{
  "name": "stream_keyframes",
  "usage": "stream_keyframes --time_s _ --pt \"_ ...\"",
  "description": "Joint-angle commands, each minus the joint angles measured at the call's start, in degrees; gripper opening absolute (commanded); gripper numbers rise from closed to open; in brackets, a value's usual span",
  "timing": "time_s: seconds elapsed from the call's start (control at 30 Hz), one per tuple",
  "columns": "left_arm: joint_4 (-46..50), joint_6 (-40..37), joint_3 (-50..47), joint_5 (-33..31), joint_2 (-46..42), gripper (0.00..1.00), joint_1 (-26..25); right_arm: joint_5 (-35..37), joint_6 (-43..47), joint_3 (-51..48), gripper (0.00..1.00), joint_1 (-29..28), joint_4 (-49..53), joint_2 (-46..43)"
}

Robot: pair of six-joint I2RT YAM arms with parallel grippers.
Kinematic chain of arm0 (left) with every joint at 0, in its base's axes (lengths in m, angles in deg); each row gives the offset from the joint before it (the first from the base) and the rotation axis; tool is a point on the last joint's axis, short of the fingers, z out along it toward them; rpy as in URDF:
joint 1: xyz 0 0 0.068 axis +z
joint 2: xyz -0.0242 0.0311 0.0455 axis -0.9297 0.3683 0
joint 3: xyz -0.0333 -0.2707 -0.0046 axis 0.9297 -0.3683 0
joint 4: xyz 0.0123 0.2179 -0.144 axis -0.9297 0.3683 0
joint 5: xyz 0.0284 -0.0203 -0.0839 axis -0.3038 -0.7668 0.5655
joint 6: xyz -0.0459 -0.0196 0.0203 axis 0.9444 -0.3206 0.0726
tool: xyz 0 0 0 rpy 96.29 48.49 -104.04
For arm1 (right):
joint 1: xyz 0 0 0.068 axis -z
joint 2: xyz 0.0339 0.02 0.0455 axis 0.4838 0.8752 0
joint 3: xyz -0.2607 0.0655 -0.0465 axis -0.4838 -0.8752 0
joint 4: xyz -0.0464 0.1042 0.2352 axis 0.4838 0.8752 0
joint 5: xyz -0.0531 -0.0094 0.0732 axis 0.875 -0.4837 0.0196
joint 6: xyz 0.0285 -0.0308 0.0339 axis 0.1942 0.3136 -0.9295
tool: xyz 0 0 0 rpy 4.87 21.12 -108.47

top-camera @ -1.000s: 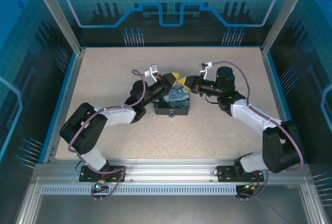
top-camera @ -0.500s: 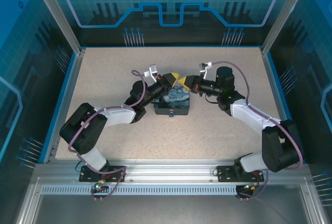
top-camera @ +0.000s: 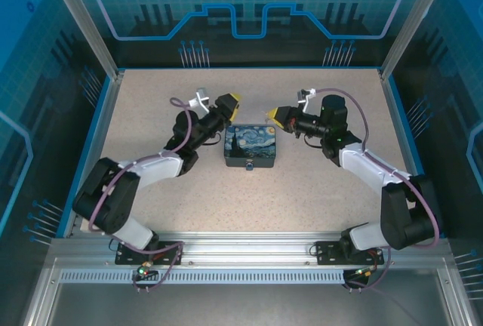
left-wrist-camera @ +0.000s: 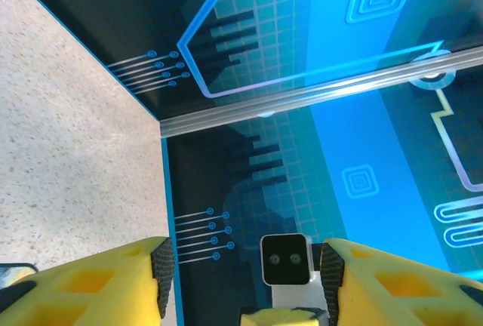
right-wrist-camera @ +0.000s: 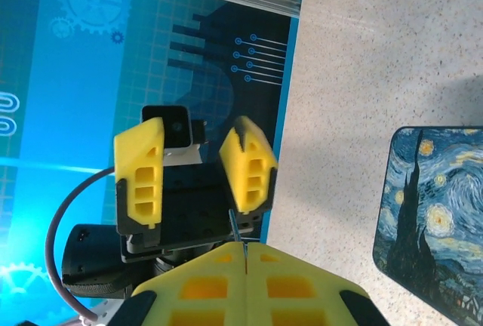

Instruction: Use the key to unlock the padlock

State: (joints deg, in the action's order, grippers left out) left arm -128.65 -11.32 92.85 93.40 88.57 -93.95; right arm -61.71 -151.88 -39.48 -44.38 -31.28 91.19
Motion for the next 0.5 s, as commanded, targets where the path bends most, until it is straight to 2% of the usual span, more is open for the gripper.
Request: stream_keyframes --time_s 0.0,0.27,0.47 --pt "11.57 -6.2 -0.67 1.45 -6.08 0.57 0.0 -3.1 -5.14 0.75 0.0 1.61 -0.68 2.16" --pt "40.87 -20.16 -0.48 -0.72 -17.1 0.57 -0.43 -3.54 -6.17 2.06 0.0 2.67 2.89 3.42" --pt "48.07 -25.97 -3.88 -2.68 -21.16 0.61 -3.66 -1.98 -2.32 2.25 0.0 2.59 7.06 3.7"
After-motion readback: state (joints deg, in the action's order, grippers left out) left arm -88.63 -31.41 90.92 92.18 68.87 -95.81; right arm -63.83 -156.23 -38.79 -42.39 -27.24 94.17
